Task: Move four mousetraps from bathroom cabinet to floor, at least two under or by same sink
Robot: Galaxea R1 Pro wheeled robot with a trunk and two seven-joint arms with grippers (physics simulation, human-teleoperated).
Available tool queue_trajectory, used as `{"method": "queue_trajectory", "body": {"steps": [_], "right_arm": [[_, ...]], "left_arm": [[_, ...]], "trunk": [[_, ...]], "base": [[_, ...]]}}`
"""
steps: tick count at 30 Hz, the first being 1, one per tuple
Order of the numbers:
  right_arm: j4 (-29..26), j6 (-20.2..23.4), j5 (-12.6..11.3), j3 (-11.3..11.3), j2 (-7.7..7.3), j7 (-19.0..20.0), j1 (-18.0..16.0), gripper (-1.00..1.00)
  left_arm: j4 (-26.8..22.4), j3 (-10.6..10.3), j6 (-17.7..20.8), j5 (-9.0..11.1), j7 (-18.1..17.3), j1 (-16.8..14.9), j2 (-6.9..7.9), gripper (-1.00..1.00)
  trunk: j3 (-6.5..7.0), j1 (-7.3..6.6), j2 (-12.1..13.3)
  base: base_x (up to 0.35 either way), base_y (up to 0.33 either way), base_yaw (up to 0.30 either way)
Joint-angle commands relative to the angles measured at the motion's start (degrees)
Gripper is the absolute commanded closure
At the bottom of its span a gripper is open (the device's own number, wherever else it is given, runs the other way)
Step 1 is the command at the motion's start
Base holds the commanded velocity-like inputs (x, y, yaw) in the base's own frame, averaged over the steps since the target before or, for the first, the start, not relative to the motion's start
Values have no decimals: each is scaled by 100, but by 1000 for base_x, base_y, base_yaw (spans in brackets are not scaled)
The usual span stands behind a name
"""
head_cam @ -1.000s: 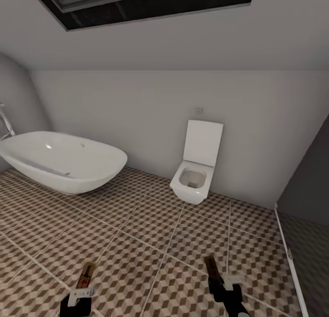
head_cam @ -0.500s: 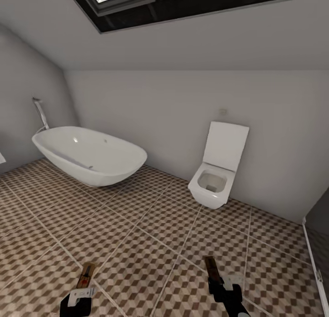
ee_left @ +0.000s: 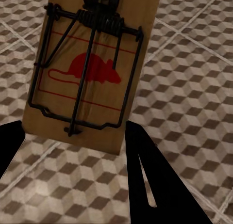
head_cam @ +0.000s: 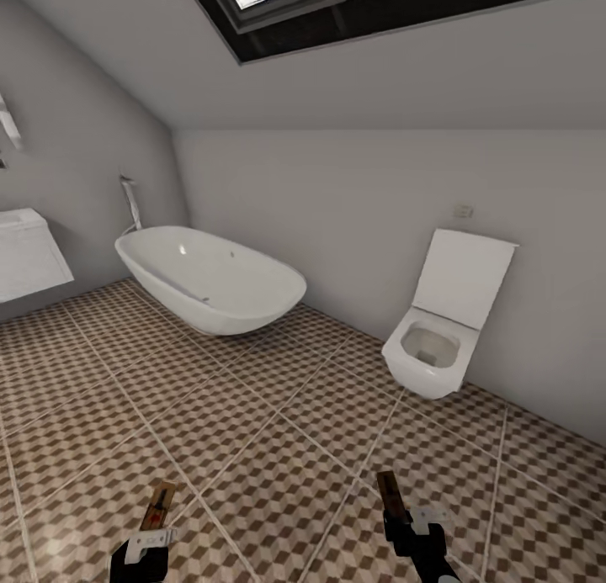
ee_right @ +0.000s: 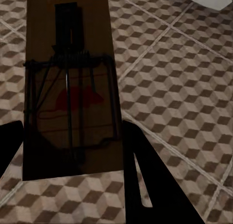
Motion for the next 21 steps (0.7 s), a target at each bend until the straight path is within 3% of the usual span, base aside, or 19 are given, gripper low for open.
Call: {"method": "queue_trajectory", "body": {"steps": [1,21], "right_arm": [[2,-16,46,-28,5,-27,-2,100],[2,-16,46,-28,5,-27,-2,100]], "left_arm": [[17,-30,-13,37,-17,-6,-4,100],[17,-30,-13,37,-15,-6,-4,100]], "trunk": [[-5,1,-3],[-5,1,-3]], "base": [[178,0,288],[224,0,289]]}}
